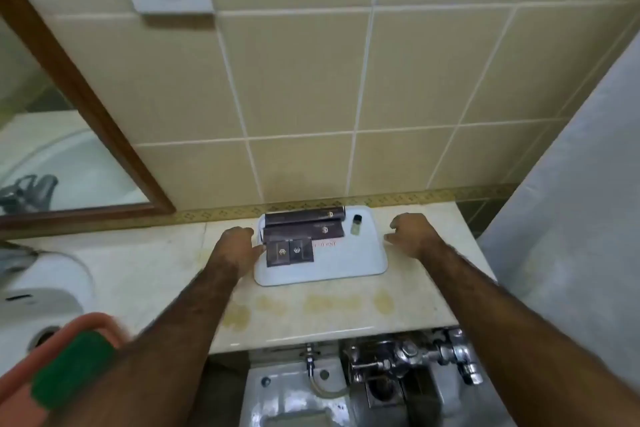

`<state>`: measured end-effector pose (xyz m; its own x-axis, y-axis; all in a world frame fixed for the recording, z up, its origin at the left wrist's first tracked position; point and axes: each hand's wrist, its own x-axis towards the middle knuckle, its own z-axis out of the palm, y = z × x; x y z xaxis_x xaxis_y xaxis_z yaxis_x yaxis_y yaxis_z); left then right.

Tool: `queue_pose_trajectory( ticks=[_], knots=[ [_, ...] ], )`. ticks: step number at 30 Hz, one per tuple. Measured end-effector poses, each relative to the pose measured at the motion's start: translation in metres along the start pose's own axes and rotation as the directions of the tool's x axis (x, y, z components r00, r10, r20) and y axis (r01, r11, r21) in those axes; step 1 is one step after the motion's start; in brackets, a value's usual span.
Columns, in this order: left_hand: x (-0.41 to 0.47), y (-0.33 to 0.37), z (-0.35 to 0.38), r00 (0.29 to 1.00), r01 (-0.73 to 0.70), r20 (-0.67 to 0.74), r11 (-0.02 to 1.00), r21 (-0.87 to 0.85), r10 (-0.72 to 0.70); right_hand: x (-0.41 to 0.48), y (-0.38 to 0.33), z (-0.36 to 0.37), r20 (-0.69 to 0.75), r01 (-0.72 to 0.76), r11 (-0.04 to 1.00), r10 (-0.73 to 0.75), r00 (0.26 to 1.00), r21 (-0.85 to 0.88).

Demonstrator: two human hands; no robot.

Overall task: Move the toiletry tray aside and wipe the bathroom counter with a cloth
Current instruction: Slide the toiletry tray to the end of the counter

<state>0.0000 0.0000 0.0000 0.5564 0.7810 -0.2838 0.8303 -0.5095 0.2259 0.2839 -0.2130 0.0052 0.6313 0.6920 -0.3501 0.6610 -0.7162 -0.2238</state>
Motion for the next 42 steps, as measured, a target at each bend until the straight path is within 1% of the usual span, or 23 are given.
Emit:
queue_pose_trajectory(
  ticks=[1, 2, 3, 6, 8, 11, 17, 22, 25, 28, 29, 33, 37, 39, 42],
  knots=[
    [0.004, 0.001, 0.009, 0.999, 0.041, 0.004, 0.999, 0.015, -0.041, 0.005, 0.003, 0.007, 0.024, -0.013, 1.0, 0.013, 1.0, 0.007],
    [0.007, 0.001, 0.014, 0.997, 0.079, -0.021, 0.997, -0.014, -0.08, 0.008, 0.004, 0.012, 0.004, -0.036, 0.997, 0.036, 0.999, 0.062],
    [0.009, 0.001, 0.022, 0.993, 0.116, -0.015, 0.993, -0.009, -0.116, 0.013, 0.007, 0.02, 0.01, -0.065, 0.994, 0.064, 0.998, 0.087],
    [0.011, 0.004, 0.03, 0.985, 0.173, -0.01, 0.985, -0.021, -0.174, 0.017, 0.002, 0.035, -0.019, -0.134, 0.966, 0.142, 0.99, 0.222],
    [0.018, 0.006, 0.031, 0.979, 0.198, -0.04, 0.98, -0.02, -0.199, 0.019, -0.002, 0.037, -0.052, -0.159, 0.96, 0.176, 0.983, 0.23],
    [0.025, 0.007, 0.031, 0.966, 0.25, -0.048, 0.967, -0.047, -0.252, 0.025, -0.003, 0.039, -0.082, -0.162, 0.971, 0.178, 0.98, 0.179],
    [0.017, 0.017, 0.035, 0.961, 0.246, -0.085, 0.954, -0.173, -0.263, 0.009, 0.015, 0.033, -0.113, -0.165, 0.955, 0.197, 0.974, 0.248],
    [0.013, 0.064, 0.025, 0.979, 0.132, -0.126, 0.967, -0.218, -0.162, -0.028, 0.06, 0.02, -0.082, -0.259, 0.877, 0.318, 0.945, 0.405],
    [0.016, 0.105, 0.024, 0.991, 0.054, -0.113, 0.981, -0.187, -0.076, -0.063, 0.093, 0.02, -0.073, -0.325, 0.782, 0.425, 0.902, 0.531],
    [0.023, 0.153, 0.028, 0.995, -0.049, -0.095, 0.991, -0.123, 0.037, -0.099, 0.124, 0.025, -0.044, -0.365, 0.65, 0.523, 0.851, 0.667],
    [0.026, 0.168, 0.029, 0.993, -0.079, -0.093, 0.991, -0.104, 0.069, -0.109, 0.131, 0.029, -0.031, -0.369, 0.599, 0.551, 0.834, 0.71],
    [0.037, 0.228, 0.04, 0.979, -0.187, -0.083, 0.982, -0.036, 0.184, -0.14, 0.156, 0.051, 0.051, -0.338, 0.344, 0.632, 0.773, 0.876],
    [0.052, 0.277, 0.058, 0.963, -0.26, -0.075, 0.965, -0.019, 0.258, -0.155, 0.166, 0.076, 0.16, -0.298, 0.097, 0.667, 0.728, 0.95],
    [0.057, 0.297, 0.069, 0.95, -0.305, -0.076, 0.952, -0.014, 0.303, -0.159, 0.167, 0.089, 0.206, -0.294, 0.022, 0.664, 0.719, 0.956],
    [0.061, 0.325, 0.086, 0.933, -0.355, -0.059, 0.935, -0.004, 0.355, -0.158, 0.172, 0.101, 0.24, -0.278, -0.049, 0.659, 0.712, 0.959]
  ],
)
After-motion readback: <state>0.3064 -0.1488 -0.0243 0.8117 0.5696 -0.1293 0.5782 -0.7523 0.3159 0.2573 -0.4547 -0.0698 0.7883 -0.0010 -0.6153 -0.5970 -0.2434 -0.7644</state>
